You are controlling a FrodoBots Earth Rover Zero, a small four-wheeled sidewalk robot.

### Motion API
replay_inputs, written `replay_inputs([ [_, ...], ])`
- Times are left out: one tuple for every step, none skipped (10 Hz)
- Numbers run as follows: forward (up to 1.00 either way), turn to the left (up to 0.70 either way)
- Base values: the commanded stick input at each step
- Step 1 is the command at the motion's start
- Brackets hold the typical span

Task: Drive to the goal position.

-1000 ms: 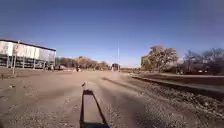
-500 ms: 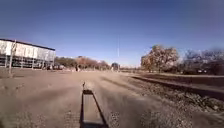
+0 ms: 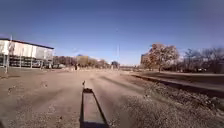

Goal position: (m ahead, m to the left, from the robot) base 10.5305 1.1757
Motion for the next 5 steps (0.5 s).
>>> replay_inputs([
  [0.5,0.0],
  [0.5,0.0],
  [0.5,0.0],
  [0.5,0.0],
  [0.5,0.0],
])
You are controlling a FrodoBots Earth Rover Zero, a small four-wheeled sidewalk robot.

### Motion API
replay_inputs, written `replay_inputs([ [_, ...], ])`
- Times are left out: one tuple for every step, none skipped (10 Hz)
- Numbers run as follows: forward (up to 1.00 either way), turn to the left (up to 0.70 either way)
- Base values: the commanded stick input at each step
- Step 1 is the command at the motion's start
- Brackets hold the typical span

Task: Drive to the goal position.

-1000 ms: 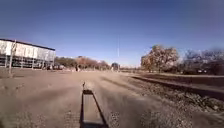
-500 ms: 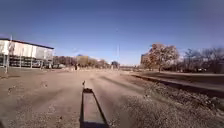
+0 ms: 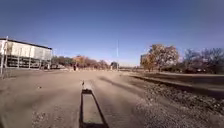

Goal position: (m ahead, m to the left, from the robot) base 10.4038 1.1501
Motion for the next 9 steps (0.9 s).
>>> replay_inputs([
  [0.5,0.0],
  [0.5,0.0],
  [0.5,0.0],
  [0.5,0.0],
  [0.5,0.0],
  [0.5,0.0],
  [0.5,0.0],
  [0.5,0.0],
  [0.5,0.0],
])
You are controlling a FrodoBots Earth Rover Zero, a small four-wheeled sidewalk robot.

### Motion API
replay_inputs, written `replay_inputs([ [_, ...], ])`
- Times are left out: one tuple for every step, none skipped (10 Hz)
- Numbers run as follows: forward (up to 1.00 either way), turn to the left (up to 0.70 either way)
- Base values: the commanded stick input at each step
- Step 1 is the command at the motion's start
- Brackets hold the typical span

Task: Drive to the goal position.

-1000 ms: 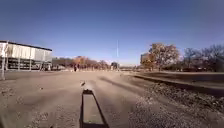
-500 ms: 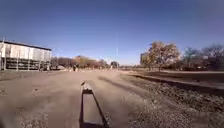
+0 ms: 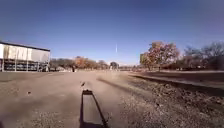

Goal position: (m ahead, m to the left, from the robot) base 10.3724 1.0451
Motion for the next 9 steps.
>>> replay_inputs([
  [0.5,0.0],
  [0.5,0.0],
  [0.5,0.0],
  [0.5,0.0],
  [0.5,0.0],
  [0.5,0.0],
  [0.5,0.0],
  [0.5,0.0],
  [0.5,0.0],
])
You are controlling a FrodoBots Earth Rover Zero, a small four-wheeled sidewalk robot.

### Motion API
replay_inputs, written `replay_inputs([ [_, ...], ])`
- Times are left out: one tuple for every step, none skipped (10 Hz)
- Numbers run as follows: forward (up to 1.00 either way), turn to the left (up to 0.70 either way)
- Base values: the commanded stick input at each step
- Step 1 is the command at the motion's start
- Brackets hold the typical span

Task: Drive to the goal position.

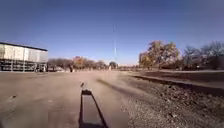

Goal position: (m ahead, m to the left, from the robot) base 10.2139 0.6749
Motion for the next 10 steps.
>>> replay_inputs([
  [0.5,0.0],
  [0.5,0.0],
  [0.5,0.0],
  [0.5,0.0],
  [0.5,0.0],
  [0.5,0.0],
  [0.5,0.0],
  [0.5,0.0],
  [0.5,0.0],
  [0.5,0.0],
])
